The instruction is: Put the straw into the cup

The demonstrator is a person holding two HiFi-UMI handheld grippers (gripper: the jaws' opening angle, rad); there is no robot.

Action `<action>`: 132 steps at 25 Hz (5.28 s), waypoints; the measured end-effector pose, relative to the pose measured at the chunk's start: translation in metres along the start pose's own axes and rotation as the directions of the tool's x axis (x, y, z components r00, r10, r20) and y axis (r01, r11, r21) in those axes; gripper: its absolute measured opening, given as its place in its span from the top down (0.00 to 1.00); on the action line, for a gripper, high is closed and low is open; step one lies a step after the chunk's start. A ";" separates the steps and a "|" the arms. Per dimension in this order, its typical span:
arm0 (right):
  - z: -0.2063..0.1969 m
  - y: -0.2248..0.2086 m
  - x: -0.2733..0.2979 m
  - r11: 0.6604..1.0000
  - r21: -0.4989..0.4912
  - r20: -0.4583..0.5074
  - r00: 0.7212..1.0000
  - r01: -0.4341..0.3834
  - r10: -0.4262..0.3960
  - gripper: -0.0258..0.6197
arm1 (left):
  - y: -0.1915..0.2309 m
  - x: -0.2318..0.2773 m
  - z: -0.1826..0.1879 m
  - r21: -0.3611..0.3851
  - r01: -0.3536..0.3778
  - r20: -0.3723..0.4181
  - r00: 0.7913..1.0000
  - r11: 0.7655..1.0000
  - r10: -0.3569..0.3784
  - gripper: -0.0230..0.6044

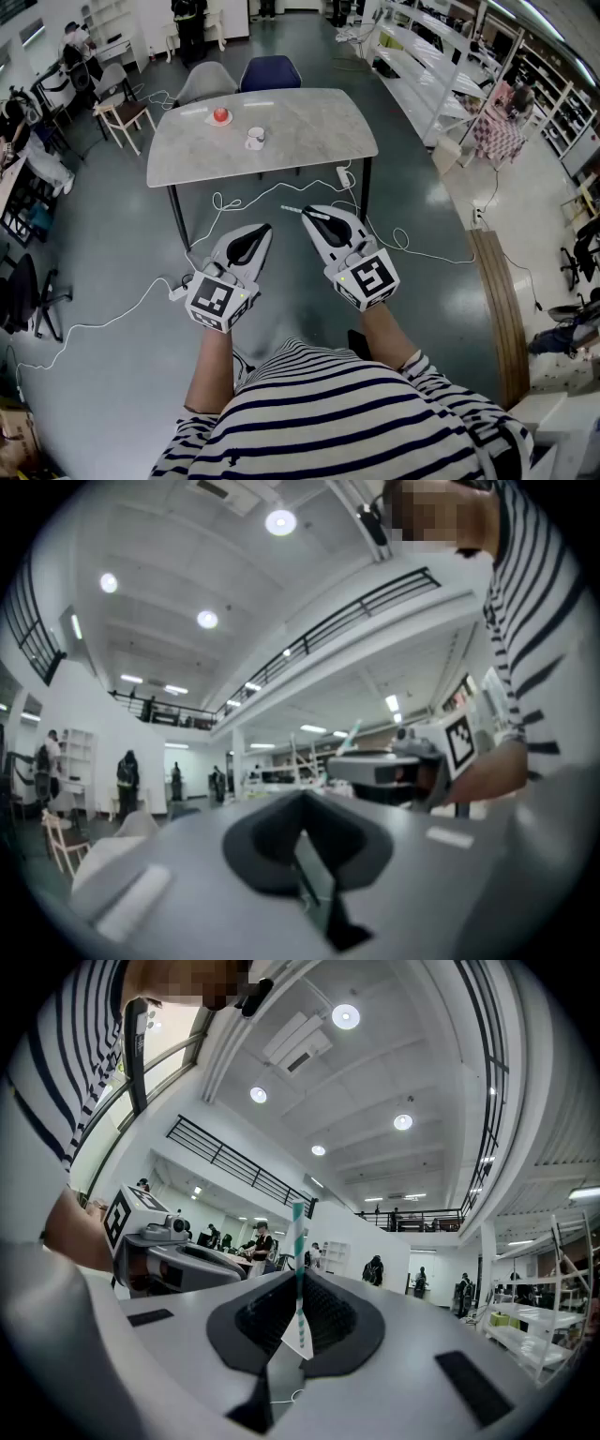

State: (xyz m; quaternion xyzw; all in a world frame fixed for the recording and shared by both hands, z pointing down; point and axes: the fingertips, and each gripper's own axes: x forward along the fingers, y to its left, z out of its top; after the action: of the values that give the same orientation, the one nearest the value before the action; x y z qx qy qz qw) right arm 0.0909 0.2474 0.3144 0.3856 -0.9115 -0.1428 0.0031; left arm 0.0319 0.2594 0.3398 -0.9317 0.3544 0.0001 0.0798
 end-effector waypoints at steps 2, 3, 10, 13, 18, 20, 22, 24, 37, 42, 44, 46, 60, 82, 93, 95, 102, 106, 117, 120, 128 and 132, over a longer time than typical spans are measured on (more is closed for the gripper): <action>-0.002 0.003 0.004 1.000 -0.006 0.001 1.000 0.002 -0.002 0.92 | 0.005 -0.004 -0.004 0.000 -0.003 -0.004 1.000 1.000 0.003 0.95; -0.002 0.005 0.006 1.000 -0.007 0.002 1.000 0.003 -0.003 0.92 | 0.007 -0.005 -0.005 -0.001 -0.005 -0.005 1.000 1.000 0.005 0.95; -0.005 0.014 0.010 1.000 0.002 -0.011 1.000 0.004 -0.004 0.92 | 0.011 -0.013 -0.011 -0.025 -0.015 -0.011 1.000 1.000 0.015 0.95; -0.009 0.015 0.013 1.000 0.005 -0.010 1.000 -0.001 0.001 0.92 | 0.014 -0.014 -0.014 -0.026 -0.018 -0.009 1.000 0.999 0.018 0.95; -0.010 0.019 0.022 1.000 0.017 0.008 1.000 -0.010 0.010 0.92 | 0.024 -0.015 -0.020 -0.029 -0.021 -0.015 1.000 0.999 0.021 0.95; -0.012 0.023 0.027 1.000 0.003 0.001 1.000 -0.005 0.005 0.92 | 0.028 -0.018 -0.024 -0.029 -0.019 -0.020 1.000 0.999 0.018 0.95; -0.015 0.028 0.031 1.000 -0.010 -0.009 1.000 -0.003 0.003 0.92 | 0.030 -0.019 -0.026 -0.027 -0.017 -0.022 1.000 0.999 0.016 0.95; -0.017 0.028 0.033 1.000 -0.016 -0.012 1.000 -0.004 0.004 0.92 | 0.032 -0.018 -0.028 -0.027 -0.017 -0.020 1.000 0.999 0.017 0.95; -0.019 0.034 0.032 1.000 -0.001 -0.026 1.000 -0.003 0.003 0.92 | 0.033 -0.022 -0.032 -0.047 -0.013 -0.021 1.000 0.999 0.012 0.95; -0.024 0.025 0.030 1.000 0.007 -0.046 0.999 0.010 -0.010 0.92 | 0.030 -0.011 -0.038 -0.065 0.010 -0.033 0.999 0.998 -0.012 0.95; -0.029 0.019 0.032 1.000 0.011 -0.050 0.999 0.012 -0.012 0.92 | 0.032 -0.005 -0.041 -0.068 0.016 -0.036 0.999 0.998 -0.019 0.95; -0.035 0.013 0.038 1.000 0.012 -0.053 0.999 0.010 -0.009 0.92 | 0.037 0.003 -0.046 -0.070 0.019 -0.038 0.999 0.997 -0.022 0.95; -0.086 -0.113 0.144 0.999 0.040 -0.060 0.998 -0.028 0.030 0.92 | 0.148 0.125 -0.070 -0.084 0.010 -0.035 0.999 0.996 -0.013 0.95; -0.103 -0.244 0.247 0.997 -0.002 -0.001 0.997 -0.076 0.076 0.92 | 0.260 0.238 -0.078 -0.050 -0.074 0.003 0.997 0.996 0.074 0.95; -0.129 -0.274 0.346 0.994 -0.021 -0.050 0.993 -0.110 0.109 0.92 | 0.365 0.289 -0.085 -0.043 -0.047 0.044 0.998 0.998 0.049 0.95; -0.140 -0.282 0.364 0.993 -0.022 -0.065 0.992 -0.113 0.111 0.92 | 0.382 0.300 -0.091 -0.036 -0.038 0.038 0.999 0.999 0.039 0.95; -0.183 -0.305 0.416 0.995 -0.005 -0.141 0.985 -0.104 0.102 0.92 | 0.434 0.324 -0.112 -0.043 -0.003 0.027 1.000 0.999 0.004 0.95; -0.201 -0.311 0.436 0.996 0.002 -0.175 0.981 -0.085 0.084 0.92 | 0.452 0.332 -0.122 -0.041 0.029 0.014 0.999 0.999 -0.029 0.95; -0.252 -0.322 0.458 0.990 0.090 -0.275 0.953 -0.105 0.126 0.92 | 0.469 0.356 -0.151 -0.080 0.063 -0.028 0.997 0.995 -0.066 0.95; -0.265 -0.324 0.462 0.987 0.106 -0.293 0.945 -0.121 0.147 0.92 | 0.473 0.362 -0.160 -0.097 0.058 -0.036 0.997 0.994 -0.061 0.95; -0.309 -0.321 0.468 0.978 0.159 -0.369 0.911 -0.133 0.184 0.92 | 0.478 0.368 -0.186 -0.116 0.062 -0.085 0.994 0.991 -0.072 0.95; -0.334 -0.316 0.465 0.974 0.170 -0.414 0.886 -0.147 0.206 0.92 | 0.475 0.369 -0.195 -0.132 0.057 -0.092 0.993 0.990 -0.069 0.95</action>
State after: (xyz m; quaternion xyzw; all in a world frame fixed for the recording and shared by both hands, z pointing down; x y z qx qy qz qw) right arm 0.0243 -0.3751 0.5032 0.3221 -0.9272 0.0079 0.1909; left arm -0.0169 -0.3627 0.4403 -0.9446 0.3274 -0.0242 0.0020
